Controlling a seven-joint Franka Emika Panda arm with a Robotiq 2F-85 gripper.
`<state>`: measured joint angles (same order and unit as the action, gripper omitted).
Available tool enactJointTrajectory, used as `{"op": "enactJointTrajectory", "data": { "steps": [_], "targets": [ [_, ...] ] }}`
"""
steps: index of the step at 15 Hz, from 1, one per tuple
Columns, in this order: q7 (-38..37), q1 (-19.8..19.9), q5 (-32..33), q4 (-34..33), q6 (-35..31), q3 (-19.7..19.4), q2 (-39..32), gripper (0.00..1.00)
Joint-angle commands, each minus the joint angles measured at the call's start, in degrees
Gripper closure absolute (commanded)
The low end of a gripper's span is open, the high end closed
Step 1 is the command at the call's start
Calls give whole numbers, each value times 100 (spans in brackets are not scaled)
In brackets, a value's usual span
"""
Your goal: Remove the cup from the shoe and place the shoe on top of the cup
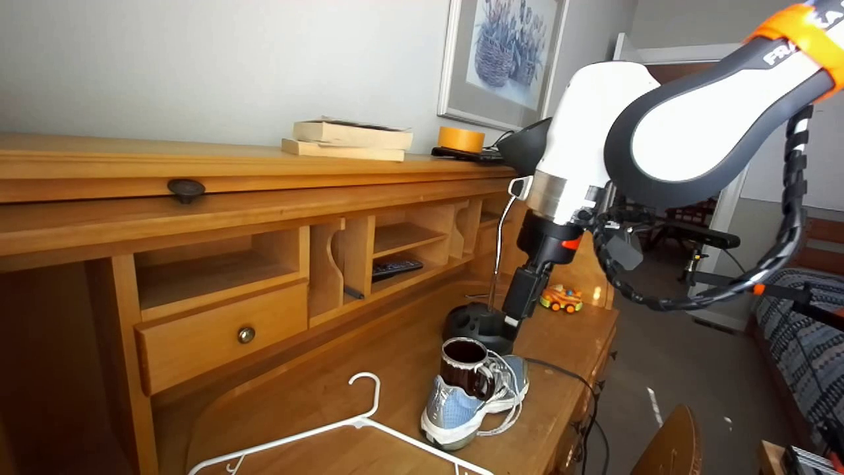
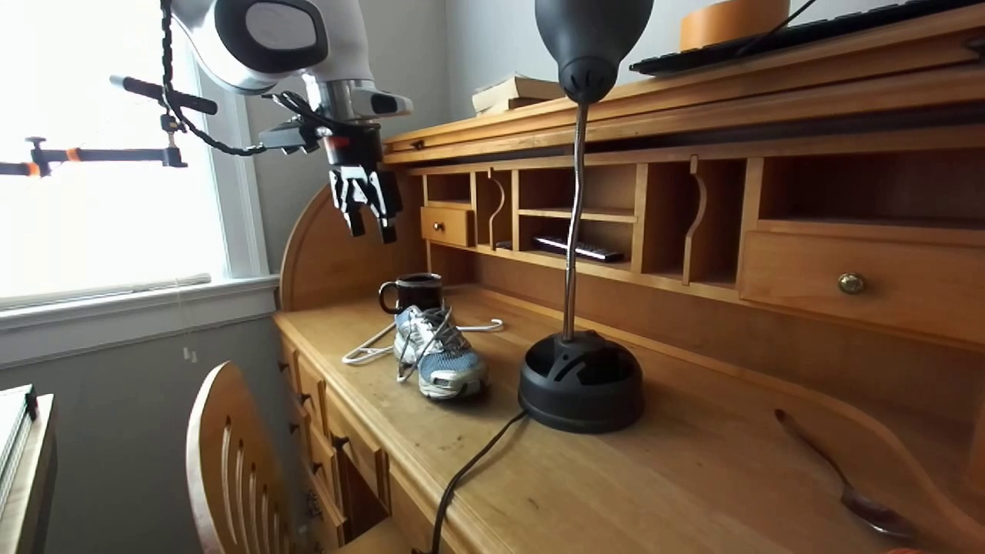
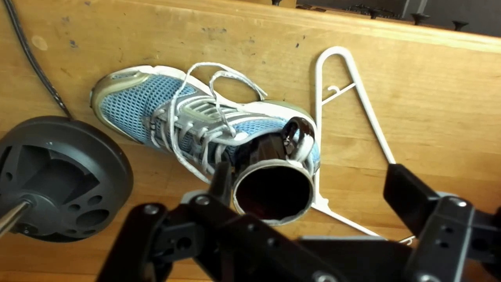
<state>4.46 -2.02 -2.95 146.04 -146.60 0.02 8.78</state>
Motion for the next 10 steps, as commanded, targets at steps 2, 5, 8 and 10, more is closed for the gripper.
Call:
{"op": "enactJointTrajectory", "data": {
  "steps": [2, 5, 8, 10],
  "targets": [
    [370, -56, 19, -414, -611, 66, -906, 0],
    [397, -47, -96, -625, -1051, 145, -1370, 0],
    [496, -16, -322, -796, -1295, 286, -1644, 0],
    [545, 15, -358, -901, -1364, 371, -1801, 0]
  ]
}}
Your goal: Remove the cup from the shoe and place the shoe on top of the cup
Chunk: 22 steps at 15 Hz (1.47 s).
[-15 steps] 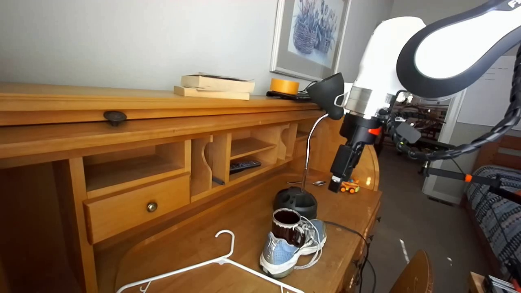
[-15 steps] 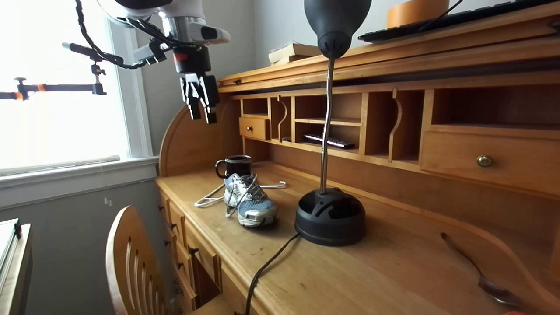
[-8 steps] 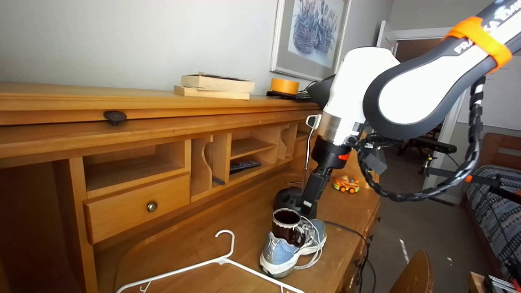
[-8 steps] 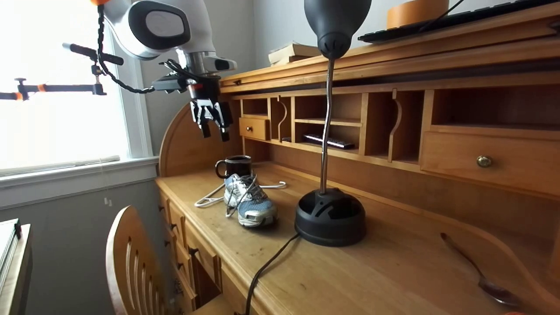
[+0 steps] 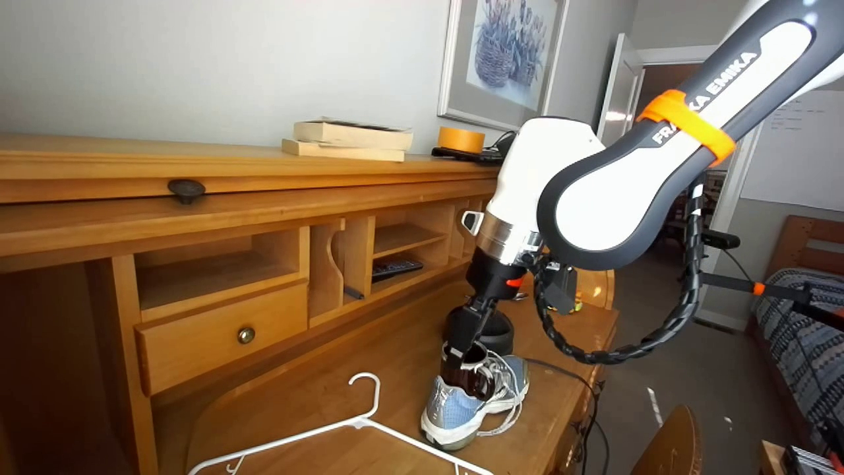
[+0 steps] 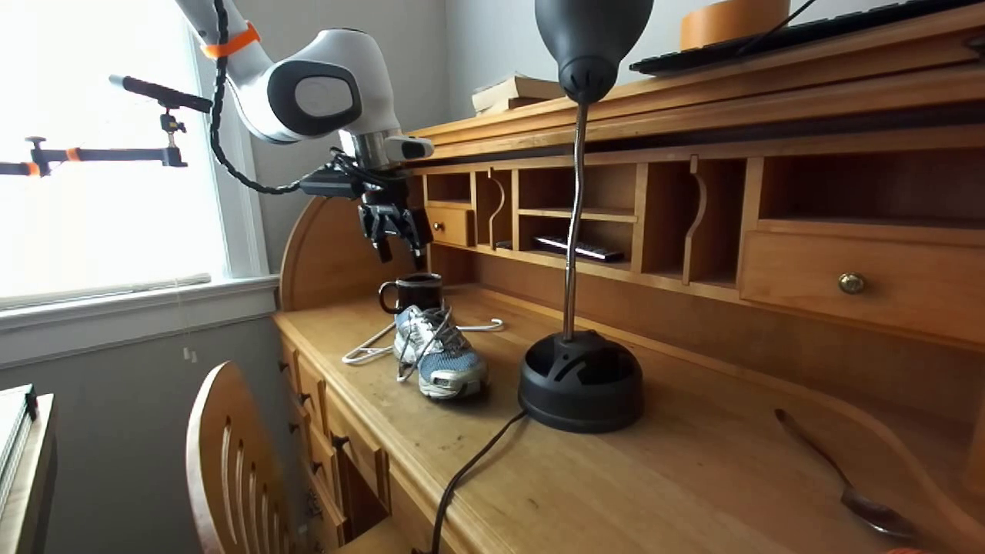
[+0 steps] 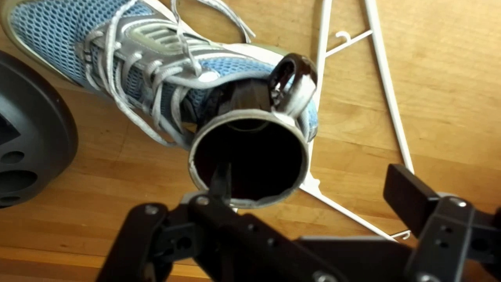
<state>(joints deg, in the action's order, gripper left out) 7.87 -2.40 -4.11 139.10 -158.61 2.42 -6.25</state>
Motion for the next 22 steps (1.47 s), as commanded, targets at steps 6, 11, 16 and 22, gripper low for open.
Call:
{"op": "enactJointTrajectory", "data": {
  "steps": [6, 11, 16, 22],
  "targets": [
    [140, 133, -255, -493, -161, 259, -752, 0],
    [-347, 109, -116, -740, -139, 151, -1078, 42],
    [-804, 78, -62, -881, -258, 18, -1224, 82],
    [-1103, 17, 23, -839, -609, -79, -1050, 98]
  ]
}}
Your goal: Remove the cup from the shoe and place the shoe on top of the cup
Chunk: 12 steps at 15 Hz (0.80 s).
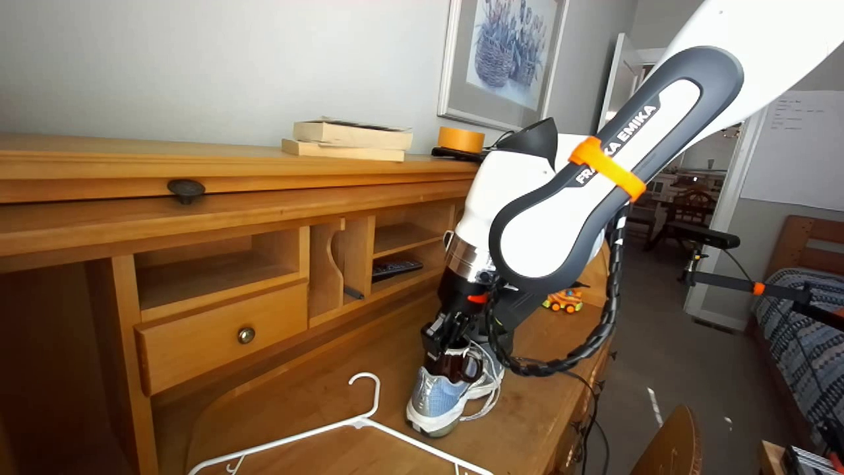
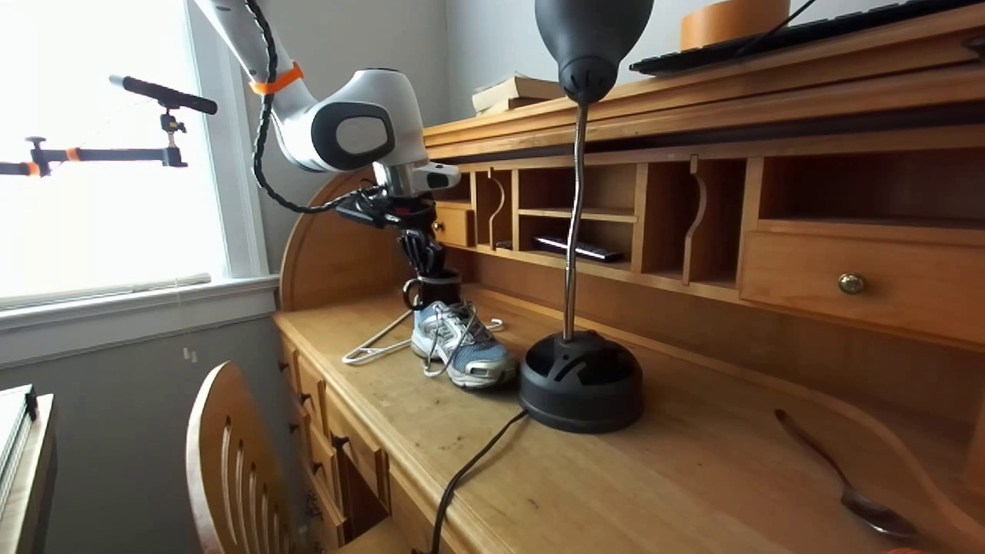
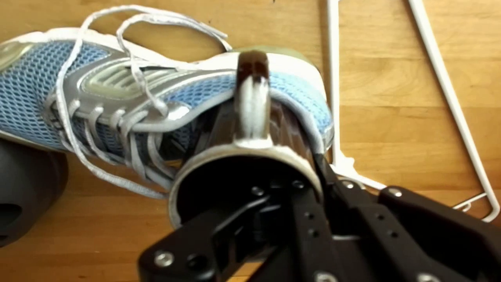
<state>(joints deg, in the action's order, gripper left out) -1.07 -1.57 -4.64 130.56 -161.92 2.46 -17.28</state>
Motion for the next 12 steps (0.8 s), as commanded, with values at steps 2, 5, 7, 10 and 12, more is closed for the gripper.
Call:
{"op": "enactJointTrajectory", "data": {
  "steps": [2, 5, 7, 10, 12],
  "targets": [
    [-271, -82, 98, 45, -415, -116, 122, 98],
    [-355, -105, 114, 107, -459, -161, 240, 98],
    [-370, -97, 68, 185, -503, -130, 386, 98],
    [-339, -57, -29, 276, -460, -50, 609, 98],
    [-325, -48, -61, 359, -423, -17, 769, 98]
  ]
}}
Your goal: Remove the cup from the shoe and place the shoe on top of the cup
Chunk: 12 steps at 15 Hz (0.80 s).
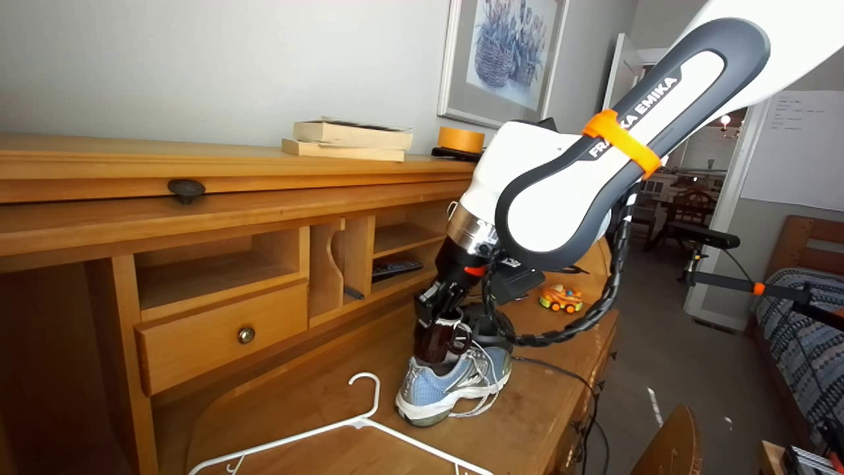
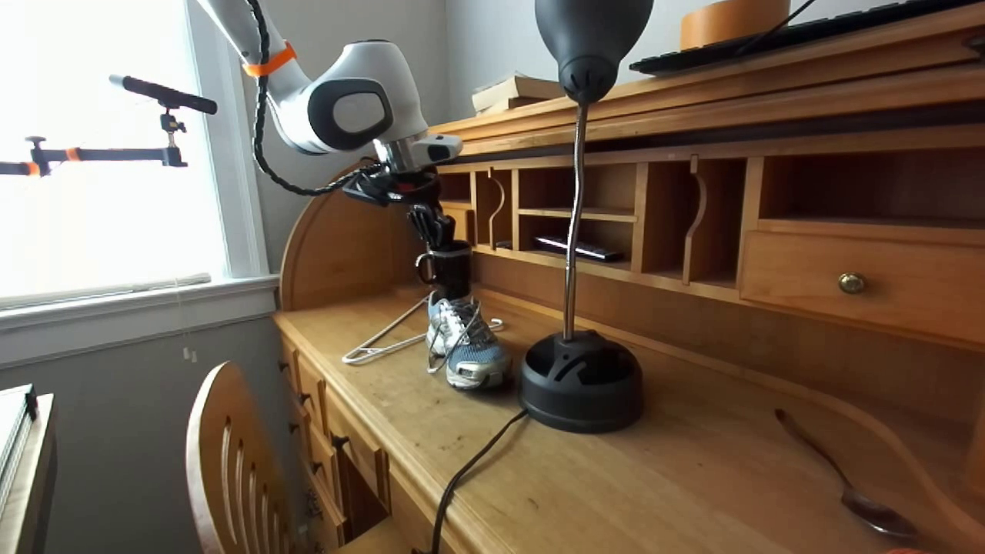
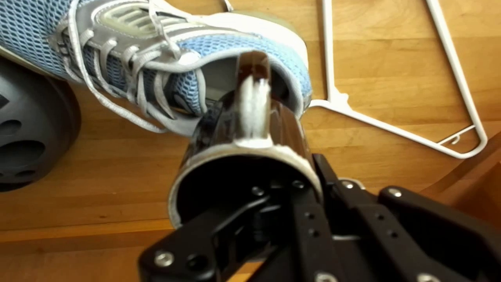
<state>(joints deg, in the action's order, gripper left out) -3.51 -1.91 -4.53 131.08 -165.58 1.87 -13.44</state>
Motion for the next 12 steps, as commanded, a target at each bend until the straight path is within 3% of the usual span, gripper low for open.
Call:
{"op": "enactJointTrajectory", "data": {
  "steps": [1, 4, 12],
  "targets": [
    [-54, -3, -108, 348, -59, 76, 458, 98],
    [23, 11, -175, 567, -136, 145, 754, 98],
    [-372, 8, 197, 1231, 629, -44, 1393, 98]
  ]
}}
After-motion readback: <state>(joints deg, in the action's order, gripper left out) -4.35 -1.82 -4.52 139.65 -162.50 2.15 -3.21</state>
